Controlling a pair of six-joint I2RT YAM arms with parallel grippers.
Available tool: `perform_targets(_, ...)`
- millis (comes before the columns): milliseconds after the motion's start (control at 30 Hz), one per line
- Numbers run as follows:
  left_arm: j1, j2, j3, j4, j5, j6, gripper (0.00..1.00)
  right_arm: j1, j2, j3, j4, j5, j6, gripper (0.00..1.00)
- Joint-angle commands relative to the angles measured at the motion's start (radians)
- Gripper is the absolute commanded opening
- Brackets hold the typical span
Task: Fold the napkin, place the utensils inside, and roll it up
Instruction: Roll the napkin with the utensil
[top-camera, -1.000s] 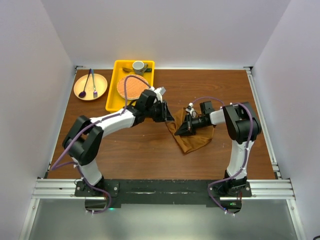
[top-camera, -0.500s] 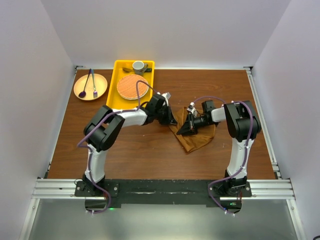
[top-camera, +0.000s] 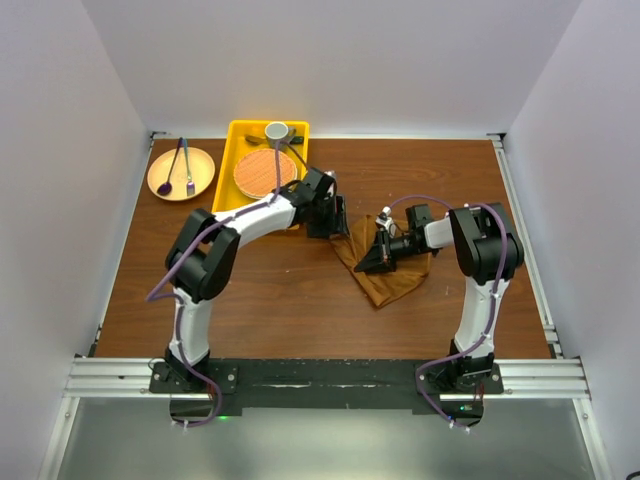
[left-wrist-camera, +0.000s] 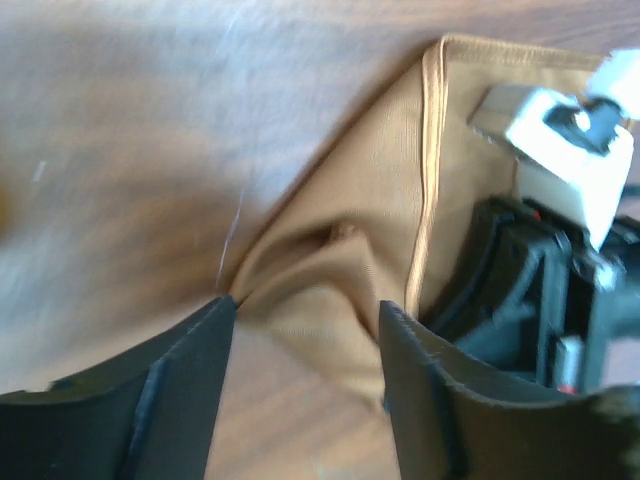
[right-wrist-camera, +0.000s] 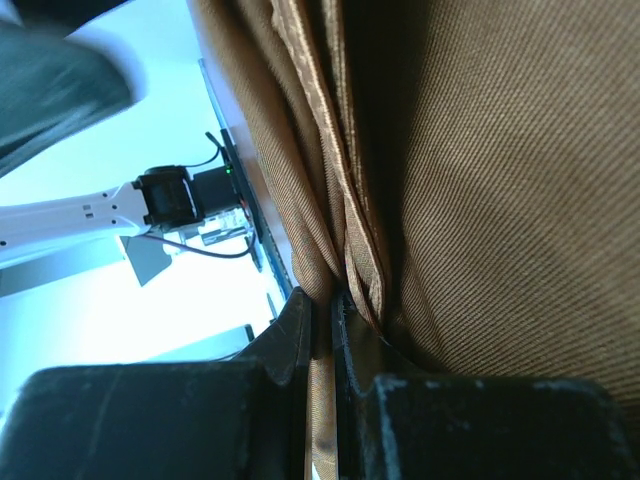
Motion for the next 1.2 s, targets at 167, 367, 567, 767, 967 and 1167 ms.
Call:
perform_targets(167, -0.042, -0.155, -0.142, -0.064, 0.093, -0.402, 0.67, 0.000, -0.043, -0.005, -0.012, 0.179, -0.004, 0.00)
perform_targets(367, -0.055, -0.089, -0.176, -0.011, 0.139, -0.597, 0.70, -0.002, -0.055, -0.002, -0.003, 0.161, -0.009, 0.00)
perform_targets(567, -0.058, -0.017, -0.178, 0.054, 0.134, -0.691, 0.70, -0.002, -0.046, -0.006, 0.017, 0.133, -0.007, 0.00)
perform_targets(767, -0.068, 0.027, -0.159, 0.016, 0.122, -0.782, 0.66, 0.000, -0.064, -0.017, 0.025, 0.121, -0.006, 0.00)
perform_targets(967, -0.078, 0.000, -0.177, -0.049, 0.021, -0.812, 0.58, 0.001, -0.095, -0.049, 0.103, 0.099, 0.066, 0.00)
perform_targets(1167, -0.082, -0.012, -0.210, 0.011, 0.021, -0.800, 0.57, 0.001, -0.127, -0.063, 0.175, 0.075, 0.146, 0.00)
